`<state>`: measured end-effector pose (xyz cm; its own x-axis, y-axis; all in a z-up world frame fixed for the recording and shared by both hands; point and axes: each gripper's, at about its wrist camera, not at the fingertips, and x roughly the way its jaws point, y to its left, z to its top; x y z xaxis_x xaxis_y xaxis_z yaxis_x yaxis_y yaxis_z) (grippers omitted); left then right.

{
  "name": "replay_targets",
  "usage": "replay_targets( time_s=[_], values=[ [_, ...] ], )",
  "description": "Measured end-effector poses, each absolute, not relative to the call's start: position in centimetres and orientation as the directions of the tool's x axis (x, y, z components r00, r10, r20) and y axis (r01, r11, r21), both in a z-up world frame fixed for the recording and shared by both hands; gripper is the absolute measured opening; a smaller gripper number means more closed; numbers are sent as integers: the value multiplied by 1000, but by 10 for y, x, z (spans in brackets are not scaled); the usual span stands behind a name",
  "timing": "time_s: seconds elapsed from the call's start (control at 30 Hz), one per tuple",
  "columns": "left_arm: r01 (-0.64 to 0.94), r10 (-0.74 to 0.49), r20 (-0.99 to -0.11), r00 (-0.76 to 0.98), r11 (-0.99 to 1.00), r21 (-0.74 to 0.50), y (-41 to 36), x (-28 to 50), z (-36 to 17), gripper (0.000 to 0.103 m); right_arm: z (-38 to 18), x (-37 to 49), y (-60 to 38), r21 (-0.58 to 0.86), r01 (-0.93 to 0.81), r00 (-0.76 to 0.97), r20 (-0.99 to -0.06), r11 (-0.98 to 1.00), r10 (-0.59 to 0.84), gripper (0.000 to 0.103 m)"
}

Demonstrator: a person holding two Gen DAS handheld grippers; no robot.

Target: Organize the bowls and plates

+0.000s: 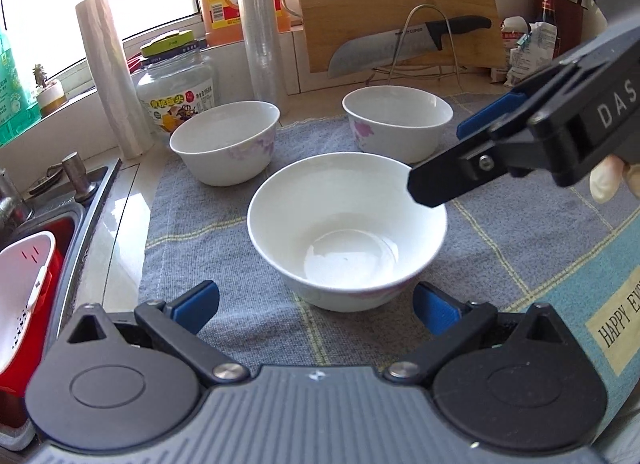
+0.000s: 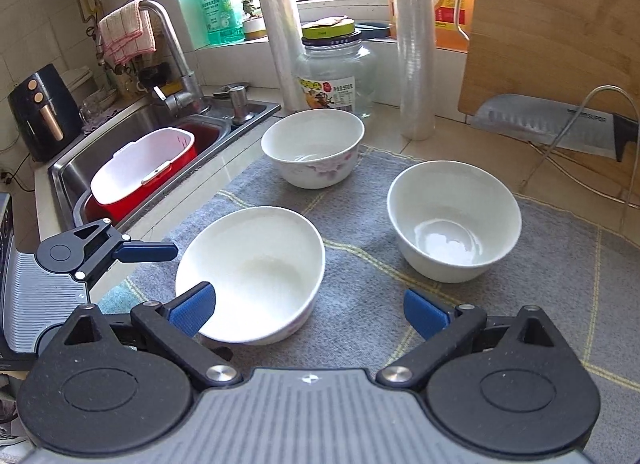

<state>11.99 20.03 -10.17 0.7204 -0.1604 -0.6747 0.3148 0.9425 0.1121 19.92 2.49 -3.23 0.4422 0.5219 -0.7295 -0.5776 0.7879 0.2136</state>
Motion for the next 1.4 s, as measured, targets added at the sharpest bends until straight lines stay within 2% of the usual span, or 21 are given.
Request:
replay_targets(
  time_s=[0.47,0.77,1.4],
  values=[
    [401,-236,-652,721,909,115,198,127,-102,100,-46,220,50,283,-590,376,-732,756,568,95],
    [445,-289,-650,703,892,85,197,130,-103,90,-51,225,58,304,-602,341,-738,738,582,83],
    [458,-301,-659,689,886,75,193,128,-99,90,-50,227,54,327,-595,323,-739,734,592,82]
  ],
)
